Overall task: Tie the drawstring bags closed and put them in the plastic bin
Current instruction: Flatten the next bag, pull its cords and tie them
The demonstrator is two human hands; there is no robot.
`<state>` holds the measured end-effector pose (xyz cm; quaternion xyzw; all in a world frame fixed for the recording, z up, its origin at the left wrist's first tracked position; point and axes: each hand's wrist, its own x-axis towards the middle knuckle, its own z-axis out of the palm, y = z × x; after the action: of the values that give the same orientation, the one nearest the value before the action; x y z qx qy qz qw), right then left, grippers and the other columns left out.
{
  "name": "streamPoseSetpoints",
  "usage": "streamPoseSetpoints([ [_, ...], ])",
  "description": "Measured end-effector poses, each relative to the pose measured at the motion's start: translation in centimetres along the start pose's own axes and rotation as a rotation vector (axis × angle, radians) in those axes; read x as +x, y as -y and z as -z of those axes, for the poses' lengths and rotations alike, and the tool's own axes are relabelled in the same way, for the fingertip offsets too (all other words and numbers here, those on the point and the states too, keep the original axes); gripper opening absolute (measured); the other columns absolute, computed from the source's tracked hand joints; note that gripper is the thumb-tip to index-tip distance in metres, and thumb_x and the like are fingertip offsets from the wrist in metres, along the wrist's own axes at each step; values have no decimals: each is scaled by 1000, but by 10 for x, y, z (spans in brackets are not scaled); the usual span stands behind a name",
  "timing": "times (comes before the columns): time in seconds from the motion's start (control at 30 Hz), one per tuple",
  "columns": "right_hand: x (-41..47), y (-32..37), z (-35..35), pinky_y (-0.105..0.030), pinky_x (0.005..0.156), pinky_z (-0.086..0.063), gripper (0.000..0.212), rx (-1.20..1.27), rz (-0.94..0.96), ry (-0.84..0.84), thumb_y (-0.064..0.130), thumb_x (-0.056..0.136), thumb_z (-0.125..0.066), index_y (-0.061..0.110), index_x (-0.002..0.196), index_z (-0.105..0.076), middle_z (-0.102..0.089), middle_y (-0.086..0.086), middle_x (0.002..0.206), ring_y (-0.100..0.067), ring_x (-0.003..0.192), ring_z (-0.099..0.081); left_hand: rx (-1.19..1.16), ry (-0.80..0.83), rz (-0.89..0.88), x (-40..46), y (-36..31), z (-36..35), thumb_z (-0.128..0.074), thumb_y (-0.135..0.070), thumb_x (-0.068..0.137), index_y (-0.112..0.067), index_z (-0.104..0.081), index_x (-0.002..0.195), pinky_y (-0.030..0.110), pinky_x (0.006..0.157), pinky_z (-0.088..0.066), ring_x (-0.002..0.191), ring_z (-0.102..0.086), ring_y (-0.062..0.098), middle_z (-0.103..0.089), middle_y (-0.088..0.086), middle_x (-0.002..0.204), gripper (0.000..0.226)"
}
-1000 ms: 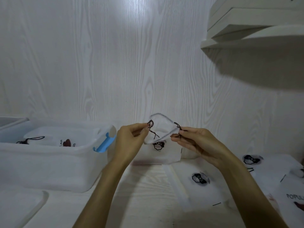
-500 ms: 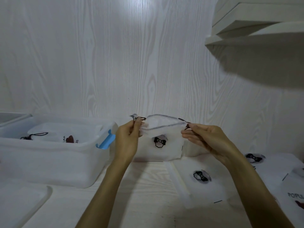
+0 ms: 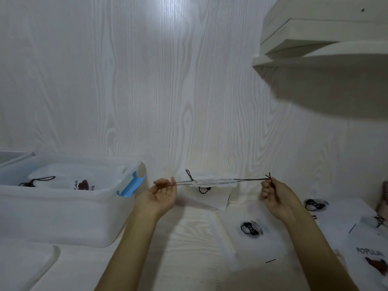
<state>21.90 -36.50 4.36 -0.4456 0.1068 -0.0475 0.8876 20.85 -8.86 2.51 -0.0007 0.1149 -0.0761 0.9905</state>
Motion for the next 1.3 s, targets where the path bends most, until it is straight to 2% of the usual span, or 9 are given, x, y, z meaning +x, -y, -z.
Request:
streamPoseSetpoints([
  [0.1,5,1,11,-12,32,-22,35,159,33,-87,11,103,-25,17,70,-34,-38,7,32,-3,24,-28,0,-84,-2,3,0,4,-30,-3,85,-16,-33,62,21,53,-33,41,-25,9,-32,-2,44,26],
  [0.43,13,6,28,-13,31,-27,36,66,223,-334,7,99,-28,16,66,-37,-41,0,53,-2,25,-30,113,-97,-256,9,-14,11,-31,-2,73,-18,-33,61,17,51,-24,32,-23,9,-30,-4,38,21],
  [0.67,-8,12,13,-20,50,-38,26,-1504,-57,-61,21,97,-48,0,97,-63,-65,-9,79,-16,57,-56,1864,-350,-496,23,-5,23,-44,-17,95,-9,-54,73,31,70,-44,74,-55,20,-59,5,78,26],
  [0.83,-27,30,-9,-21,55,-44,30,-1797,33,41,22,95,-52,-1,114,-59,-64,-14,111,-19,79,-61,2741,-446,-360,10,0,14,-46,-26,97,-6,-47,129,29,86,-45,107,-56,23,-57,9,119,38],
  [0.9,-45,35,-23,-17,55,-44,21,-1780,20,267,25,91,-59,8,101,-68,-68,-2,100,-8,69,-60,2828,-375,-314,-1,3,-3,-52,-22,95,-10,-49,129,29,89,-48,110,-57,22,-57,9,124,36],
  [1.0,-72,11,-46,-14,54,-42,19,-1958,-177,553,34,85,-67,21,72,-68,-67,10,73,-1,57,-57,2733,-134,155,-21,12,-19,-69,-22,85,-16,-67,109,16,60,-49,79,-60,6,-64,-2,95,25],
  [1.1,-67,-25,-57,-19,62,-48,25,-2060,-144,601,35,76,-76,14,90,-72,-68,4,81,-4,58,-59,2839,32,538,-23,25,-6,-76,-27,79,-21,-66,114,13,60,-47,82,-58,9,-65,-3,105,37],
  [1.2,-58,-48,-56,-27,85,-45,57,-2183,33,450,39,71,-80,13,117,-60,-61,-4,109,-18,96,-61,2825,84,297,-4,27,14,-79,-34,74,-23,-54,126,21,73,-50,95,-58,16,-55,-3,124,59],
  [1.3,-44,-68,-46,-26,79,-39,49,-2157,158,377,32,74,-77,11,114,-58,-58,-6,119,-23,108,-57,2858,191,143,7,21,25,-73,-53,74,-29,-49,131,27,97,-43,117,-51,17,-48,-5,132,66],
])
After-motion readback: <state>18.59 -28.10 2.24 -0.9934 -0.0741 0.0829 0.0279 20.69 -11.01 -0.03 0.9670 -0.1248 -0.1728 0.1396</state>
